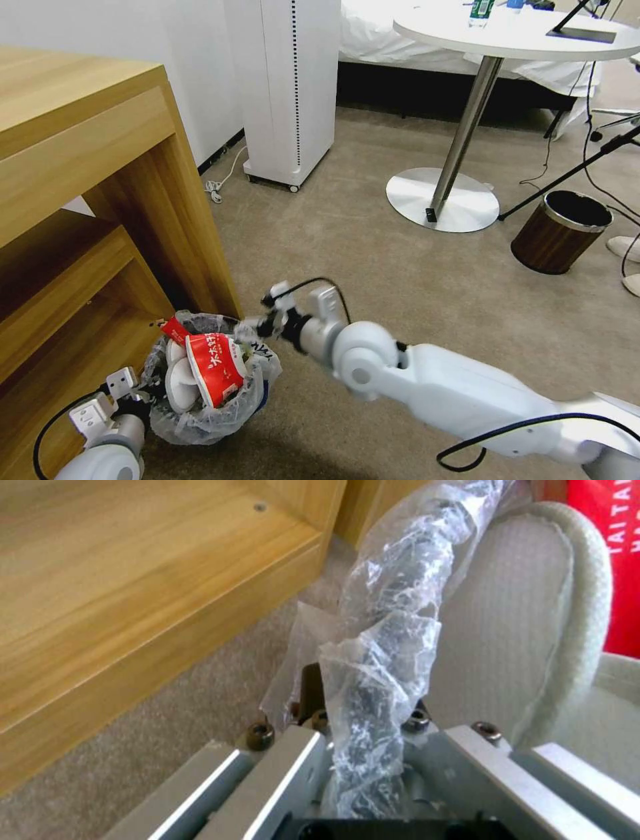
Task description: Pick up the trash bin and place the garbage on the floor into it.
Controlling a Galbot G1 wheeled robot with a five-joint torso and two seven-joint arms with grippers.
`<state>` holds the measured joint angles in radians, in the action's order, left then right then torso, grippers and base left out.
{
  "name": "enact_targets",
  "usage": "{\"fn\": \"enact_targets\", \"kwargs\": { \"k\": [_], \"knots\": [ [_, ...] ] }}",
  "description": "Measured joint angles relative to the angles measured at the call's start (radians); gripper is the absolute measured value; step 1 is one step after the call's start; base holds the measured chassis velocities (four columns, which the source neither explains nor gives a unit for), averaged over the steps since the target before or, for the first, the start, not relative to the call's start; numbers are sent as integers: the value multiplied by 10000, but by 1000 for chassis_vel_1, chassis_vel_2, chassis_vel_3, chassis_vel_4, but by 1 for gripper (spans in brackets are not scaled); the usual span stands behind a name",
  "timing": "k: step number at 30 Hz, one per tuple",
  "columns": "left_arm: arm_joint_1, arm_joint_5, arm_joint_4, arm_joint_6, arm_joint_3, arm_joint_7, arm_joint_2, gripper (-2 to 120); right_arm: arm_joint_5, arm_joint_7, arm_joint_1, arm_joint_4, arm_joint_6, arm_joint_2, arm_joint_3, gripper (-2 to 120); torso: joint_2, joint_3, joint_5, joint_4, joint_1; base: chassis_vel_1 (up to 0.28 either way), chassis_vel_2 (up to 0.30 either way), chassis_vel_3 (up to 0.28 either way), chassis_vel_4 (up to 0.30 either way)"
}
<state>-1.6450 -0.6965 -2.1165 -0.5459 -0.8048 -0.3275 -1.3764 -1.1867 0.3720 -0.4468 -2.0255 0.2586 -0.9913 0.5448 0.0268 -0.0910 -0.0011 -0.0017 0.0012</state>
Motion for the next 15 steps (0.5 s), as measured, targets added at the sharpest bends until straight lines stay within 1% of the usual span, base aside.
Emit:
{"fn": "enact_targets", "kwargs": {
  "k": [3,4,6,7,10,11,12,15],
  "knots": [
    [-22,-354,-28,-241,-29,-142,192,1,17,-89,-278,-714,-90,432,-1225,92,-1,1,0,-1,0,0,0,0,0],
    [-22,-354,-28,-241,-29,-142,192,1,17,-89,-278,-714,-90,432,-1225,92,-1,1,0,-1,0,0,0,0,0],
    [-24,-857,-72,-462,-35,-413,336,1,-5,-113,-488,-1091,-143,722,-2110,92,0,1,0,-1,0,0,0,0,0],
    [-24,-857,-72,-462,-35,-413,336,1,-5,-113,-488,-1091,-143,722,-2110,92,0,1,0,-1,0,0,0,0,0],
    [-14,-1401,-64,-665,-19,-675,481,1,-70,-122,-703,-1376,-186,936,-2962,93,0,1,0,-2,0,0,0,0,0],
    [-14,-1401,-64,-665,-19,-675,481,1,-70,-122,-703,-1376,-186,936,-2962,93,0,1,0,-2,0,0,0,0,0],
    [-15,-1681,-50,-750,-17,-819,514,1,-124,-119,-783,-1448,-187,1010,-3286,93,0,1,0,-1,0,0,0,0,0],
    [-43,-2227,-37,-896,-29,-1072,520,1,-178,-115,-895,-1475,-192,1092,-3649,93,0,1,-1,2,0,0,0,0,0]
  ]
}}
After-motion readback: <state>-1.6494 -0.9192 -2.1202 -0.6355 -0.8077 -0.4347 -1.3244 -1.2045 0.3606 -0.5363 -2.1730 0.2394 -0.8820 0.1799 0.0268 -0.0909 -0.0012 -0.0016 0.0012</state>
